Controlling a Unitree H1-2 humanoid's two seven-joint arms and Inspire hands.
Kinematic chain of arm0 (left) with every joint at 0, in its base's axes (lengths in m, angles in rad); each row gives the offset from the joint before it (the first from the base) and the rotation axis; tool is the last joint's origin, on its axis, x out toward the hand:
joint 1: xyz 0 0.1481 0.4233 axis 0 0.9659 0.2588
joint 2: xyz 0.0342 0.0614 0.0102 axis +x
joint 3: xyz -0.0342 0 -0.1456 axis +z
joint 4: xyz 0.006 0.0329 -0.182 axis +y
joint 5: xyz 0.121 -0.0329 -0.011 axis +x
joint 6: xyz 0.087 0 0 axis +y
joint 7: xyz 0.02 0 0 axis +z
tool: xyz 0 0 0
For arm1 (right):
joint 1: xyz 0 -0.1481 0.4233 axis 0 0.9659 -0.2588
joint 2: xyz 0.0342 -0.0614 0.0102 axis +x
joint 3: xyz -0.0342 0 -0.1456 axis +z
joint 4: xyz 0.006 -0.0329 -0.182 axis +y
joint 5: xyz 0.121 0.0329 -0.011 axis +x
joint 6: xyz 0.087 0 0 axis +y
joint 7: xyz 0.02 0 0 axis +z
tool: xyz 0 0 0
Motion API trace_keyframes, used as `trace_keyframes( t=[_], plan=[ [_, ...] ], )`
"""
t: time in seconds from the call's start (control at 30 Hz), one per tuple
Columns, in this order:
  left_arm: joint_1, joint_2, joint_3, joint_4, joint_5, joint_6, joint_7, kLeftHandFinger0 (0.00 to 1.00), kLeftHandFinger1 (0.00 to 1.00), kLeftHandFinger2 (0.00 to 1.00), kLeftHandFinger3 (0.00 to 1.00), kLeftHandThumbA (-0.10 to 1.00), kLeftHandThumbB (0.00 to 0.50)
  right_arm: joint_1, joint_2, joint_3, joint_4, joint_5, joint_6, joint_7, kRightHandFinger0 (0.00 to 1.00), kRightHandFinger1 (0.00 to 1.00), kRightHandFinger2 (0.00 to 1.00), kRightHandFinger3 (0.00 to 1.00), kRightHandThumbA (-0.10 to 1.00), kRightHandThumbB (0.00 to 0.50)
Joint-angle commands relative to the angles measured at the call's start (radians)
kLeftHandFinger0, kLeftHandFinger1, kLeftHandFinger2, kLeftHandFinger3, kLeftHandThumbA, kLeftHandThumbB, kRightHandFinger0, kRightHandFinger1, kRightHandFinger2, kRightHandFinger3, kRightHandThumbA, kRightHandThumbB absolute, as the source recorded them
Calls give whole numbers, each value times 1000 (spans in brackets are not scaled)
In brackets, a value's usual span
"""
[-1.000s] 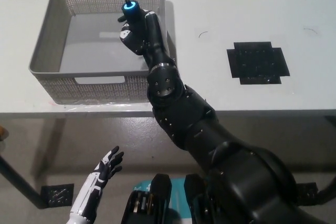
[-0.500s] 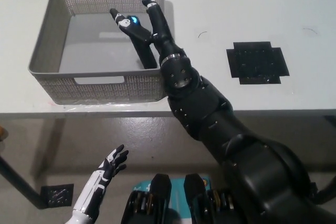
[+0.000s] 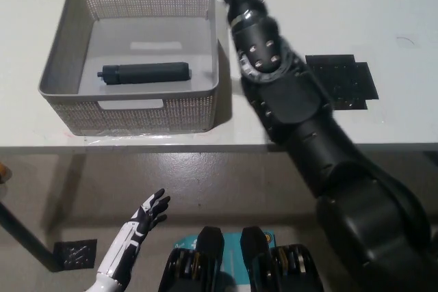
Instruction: Use the right hand to pick up a electric screw driver and put it into a container on the left side
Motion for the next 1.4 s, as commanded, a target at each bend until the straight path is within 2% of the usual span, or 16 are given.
trace_keyframes(
  t=[0.0,0.17,0.33,0.37,0.47,0.57,0.63,0.7,0.73,0.8,1.0,1.03,1.07,1.27,1.3,1.37],
  plan=[
    [-22,21,15,-21,-16,-10,-14,1000,1000,1000,1000,1000,138,35,-123,-55,-469,41,134,83,1000,1000,1000,1000,971,475],
    [-21,32,24,-17,-20,-29,-13,1000,1000,1000,1000,1000,116,168,-188,-102,-747,98,185,99,1000,1000,1000,1000,916,435],
    [-22,28,33,-3,-23,-31,-5,1000,1000,1000,1000,1000,136,328,-238,-110,-977,146,229,132,1000,1000,1000,1000,917,479],
    [-21,27,35,-3,-27,-31,-4,1000,1000,1000,1000,1000,145,380,-246,-105,-1024,140,210,135,1000,1000,1000,1000,915,461],
    [-20,22,39,4,-31,-34,0,1000,1000,1000,1000,1000,168,474,-259,-93,-1099,144,188,143,1000,1000,1000,1000,936,459],
    [-8,20,46,11,-36,-48,5,1000,1000,1000,1000,1000,165,649,-252,-62,-1180,143,134,145,1000,1000,1000,1000,903,404],
    [3,18,50,3,-46,-38,5,1000,1000,1000,1000,1000,171,735,-243,-47,-1199,120,111,137,1000,1000,1000,1000,929,417],
    [7,19,53,2,-44,-41,9,1000,1000,1000,1000,1000,166,798,-227,-35,-1195,113,84,128,1000,1000,1000,1000,922,419],
    [8,18,56,-6,-44,-34,12,1000,1000,1000,1000,1000,181,864,-215,-23,-1163,94,42,122,1000,1000,1000,1000,964,389],
    [10,19,61,-14,-46,-25,13,1000,1000,1000,1000,1000,202,931,-208,-7,-1131,69,18,120,1000,1000,1000,1000,1000,384],
    [7,-1,76,1,-44,-40,7,1000,1000,1000,1000,1000,180,1123,-181,39,-955,85,-96,140,1000,1000,1000,1000,980,366],
    [11,-1,77,-1,-47,-40,4,1000,1000,1000,1000,1000,171,1150,-173,42,-915,99,-114,145,1000,1000,1000,1000,970,387],
    [14,-1,78,0,-48,-43,2,1000,1000,1000,1000,1000,168,1163,-174,45,-894,100,-133,149,1000,1000,1000,1000,957,370],
    [21,5,80,3,-53,-51,-3,1000,1000,1000,1000,1000,164,1246,-195,52,-784,113,-144,196,1000,1000,1000,1000,909,357],
    [22,5,82,7,-50,-55,1,1000,1000,1000,1000,1000,167,1255,-197,46,-762,115,-144,198,1000,1000,1000,1000,932,382],
    [26,4,83,9,-52,-65,0,1000,1000,1000,1000,1000,158,1265,-203,38,-735,119,-144,209,1000,1000,1000,1000,949,379]
  ],
)
